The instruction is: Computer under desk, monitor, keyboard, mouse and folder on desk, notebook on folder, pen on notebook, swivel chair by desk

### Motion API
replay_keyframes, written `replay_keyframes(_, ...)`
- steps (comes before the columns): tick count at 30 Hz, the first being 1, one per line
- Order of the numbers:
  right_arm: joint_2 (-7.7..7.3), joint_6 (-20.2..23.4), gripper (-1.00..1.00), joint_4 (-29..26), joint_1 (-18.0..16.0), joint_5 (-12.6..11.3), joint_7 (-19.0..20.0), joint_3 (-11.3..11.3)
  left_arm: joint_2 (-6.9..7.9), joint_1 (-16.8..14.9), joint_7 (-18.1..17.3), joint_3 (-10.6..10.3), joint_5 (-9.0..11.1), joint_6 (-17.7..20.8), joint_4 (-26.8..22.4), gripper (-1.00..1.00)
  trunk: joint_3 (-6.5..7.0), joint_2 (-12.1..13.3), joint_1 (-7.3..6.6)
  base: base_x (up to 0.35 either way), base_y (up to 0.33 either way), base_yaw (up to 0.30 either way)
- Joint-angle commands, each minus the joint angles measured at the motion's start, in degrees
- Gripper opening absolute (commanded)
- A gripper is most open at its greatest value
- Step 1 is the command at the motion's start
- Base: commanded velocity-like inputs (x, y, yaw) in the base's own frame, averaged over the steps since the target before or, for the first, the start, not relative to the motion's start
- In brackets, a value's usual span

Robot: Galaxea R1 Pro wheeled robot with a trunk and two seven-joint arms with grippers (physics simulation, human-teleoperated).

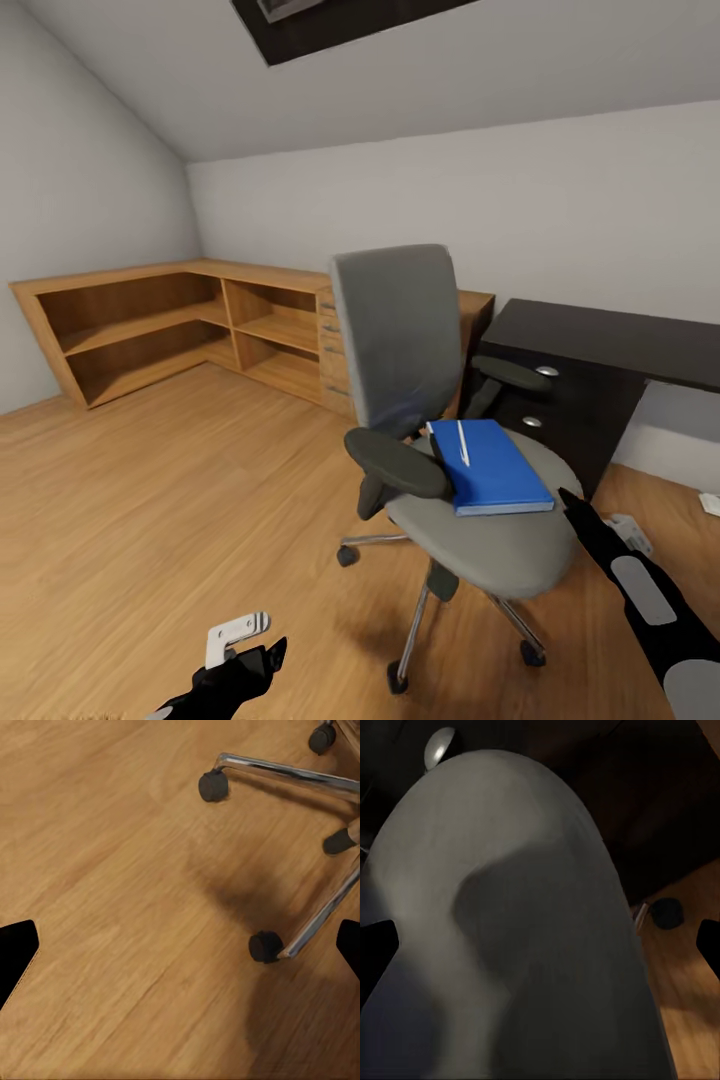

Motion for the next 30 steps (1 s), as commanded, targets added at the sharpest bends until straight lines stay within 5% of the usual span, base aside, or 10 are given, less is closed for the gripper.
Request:
replay_keyframes(1, 0.12, 0.34, 1.0, 0.0, 0.05, -0.66, 0.13, -0.01, 0.0, -0.03, 0.51, -0.06, 0.62, 0.17, -0.06, 1.0, -0.05, -0.01, 0.0, 0.001, 0.0, 0.263)
replay_keyframes(30, -0.03, 0.4, 1.0, -0.14, 0.05, -0.66, 0.13, -0.01, 0.0, -0.03, 0.51, -0.14, 0.67, 0.09, -0.06, 1.0, -0.05, -0.01, 0.0, 0.0, 0.0, 0.253)
